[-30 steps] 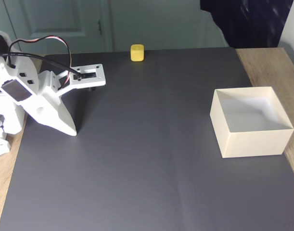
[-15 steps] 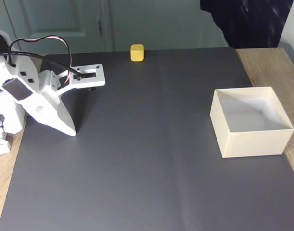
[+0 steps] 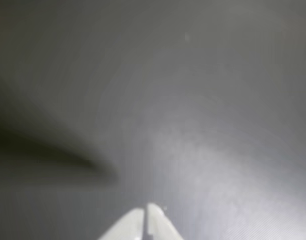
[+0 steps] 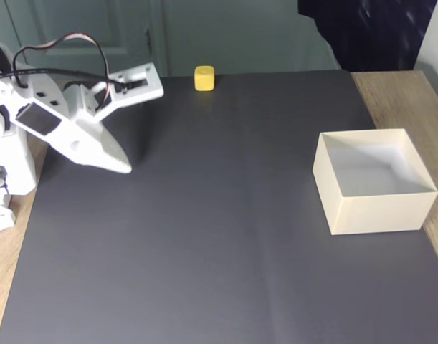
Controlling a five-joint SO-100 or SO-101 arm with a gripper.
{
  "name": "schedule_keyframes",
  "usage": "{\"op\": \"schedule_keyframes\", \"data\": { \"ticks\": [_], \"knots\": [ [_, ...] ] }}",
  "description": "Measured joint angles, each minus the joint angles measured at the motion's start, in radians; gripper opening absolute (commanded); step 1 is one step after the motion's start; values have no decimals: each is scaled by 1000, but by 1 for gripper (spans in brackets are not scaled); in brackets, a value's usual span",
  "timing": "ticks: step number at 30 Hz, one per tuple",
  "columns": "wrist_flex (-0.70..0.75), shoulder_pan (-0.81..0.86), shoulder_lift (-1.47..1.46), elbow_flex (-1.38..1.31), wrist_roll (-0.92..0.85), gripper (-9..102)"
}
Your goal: Grasp a cube block and put it in the white box.
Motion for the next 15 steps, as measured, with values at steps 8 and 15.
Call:
{"op": "schedule_keyframes", "data": {
  "ticks": [8, 15],
  "knots": [
    [-207, -146, -479, -308, -61, 0],
    [-344, -282, -900, -627, -110, 0]
  ]
}}
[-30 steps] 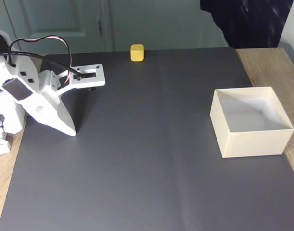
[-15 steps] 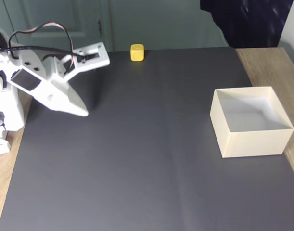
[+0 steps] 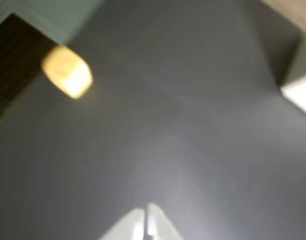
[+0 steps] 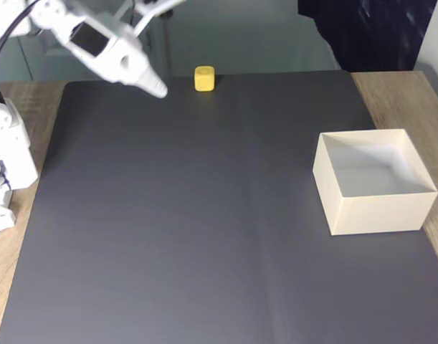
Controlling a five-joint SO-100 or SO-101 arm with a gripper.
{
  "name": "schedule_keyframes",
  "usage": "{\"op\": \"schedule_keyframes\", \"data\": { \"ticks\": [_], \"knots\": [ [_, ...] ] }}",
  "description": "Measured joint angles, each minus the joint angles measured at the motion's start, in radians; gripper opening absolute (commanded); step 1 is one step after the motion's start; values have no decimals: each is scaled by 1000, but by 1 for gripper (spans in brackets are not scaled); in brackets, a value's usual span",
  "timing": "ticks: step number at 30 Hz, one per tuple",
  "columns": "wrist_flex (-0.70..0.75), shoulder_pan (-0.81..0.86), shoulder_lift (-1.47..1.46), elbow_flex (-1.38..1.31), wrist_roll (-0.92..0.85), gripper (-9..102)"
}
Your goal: Grasp a cube block and put it in the white box.
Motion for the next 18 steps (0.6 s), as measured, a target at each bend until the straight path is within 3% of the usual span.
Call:
{"op": "schedule_keyframes", "data": {
  "ticks": [8, 18],
  "knots": [
    [-20, -29, -278, -272, -29, 0],
    [-44, -8, -402, -336, -43, 9]
  ]
}}
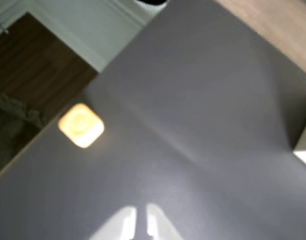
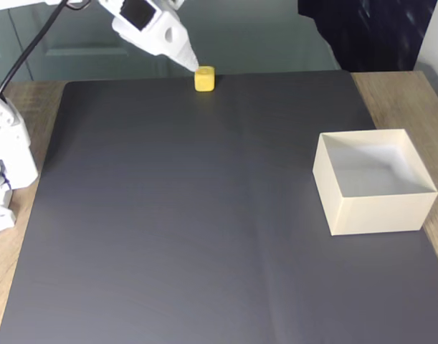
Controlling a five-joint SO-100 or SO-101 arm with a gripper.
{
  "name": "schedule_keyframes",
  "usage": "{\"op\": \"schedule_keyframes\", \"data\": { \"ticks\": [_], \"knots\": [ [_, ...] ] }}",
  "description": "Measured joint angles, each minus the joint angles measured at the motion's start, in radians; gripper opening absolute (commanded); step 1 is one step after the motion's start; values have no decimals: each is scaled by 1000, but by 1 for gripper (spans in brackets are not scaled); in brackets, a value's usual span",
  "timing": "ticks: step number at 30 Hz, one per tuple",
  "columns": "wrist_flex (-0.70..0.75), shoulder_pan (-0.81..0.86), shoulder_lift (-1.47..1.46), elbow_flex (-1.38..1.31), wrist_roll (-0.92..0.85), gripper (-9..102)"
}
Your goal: Grasp a cube block and put it in the white box.
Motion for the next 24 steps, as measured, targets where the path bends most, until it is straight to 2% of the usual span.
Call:
{"op": "schedule_keyframes", "data": {
  "ticks": [6, 16, 24],
  "knots": [
    [2, 37, -101, -84, -5, 28],
    [126, 57, -350, -417, -20, 28],
    [147, 26, -469, -463, -44, 28]
  ]
}}
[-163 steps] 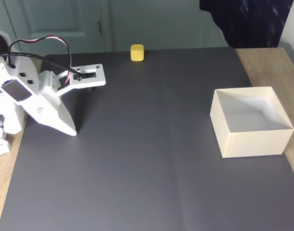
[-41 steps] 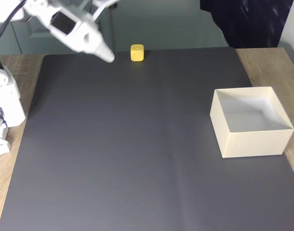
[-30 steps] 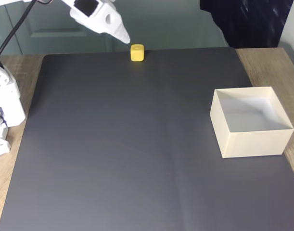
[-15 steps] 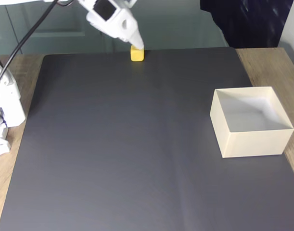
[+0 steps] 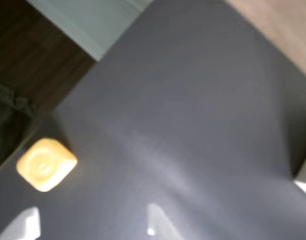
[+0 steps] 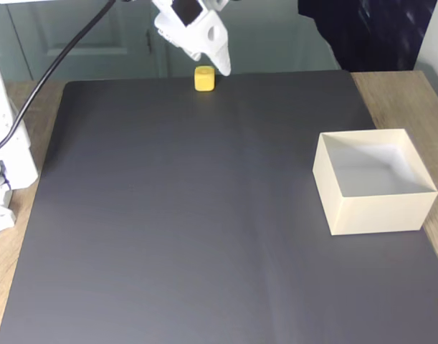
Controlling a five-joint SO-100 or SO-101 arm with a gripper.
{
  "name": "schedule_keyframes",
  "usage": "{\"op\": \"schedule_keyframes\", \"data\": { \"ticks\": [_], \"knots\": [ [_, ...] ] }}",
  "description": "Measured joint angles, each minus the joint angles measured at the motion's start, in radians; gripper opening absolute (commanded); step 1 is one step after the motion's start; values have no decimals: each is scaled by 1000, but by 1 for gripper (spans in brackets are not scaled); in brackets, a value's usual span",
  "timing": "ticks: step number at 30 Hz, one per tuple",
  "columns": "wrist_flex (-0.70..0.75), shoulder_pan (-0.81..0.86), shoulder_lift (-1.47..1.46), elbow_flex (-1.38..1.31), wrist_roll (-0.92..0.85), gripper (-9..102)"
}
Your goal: Grasp a cube block and put it in the white box.
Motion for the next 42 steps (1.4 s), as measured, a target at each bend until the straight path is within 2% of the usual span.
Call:
{"op": "schedule_keyframes", "data": {
  "ticks": [17, 42],
  "knots": [
    [3, -86, -196, -204, -6, 30],
    [3, -97, -299, -233, 80, 31]
  ]
}}
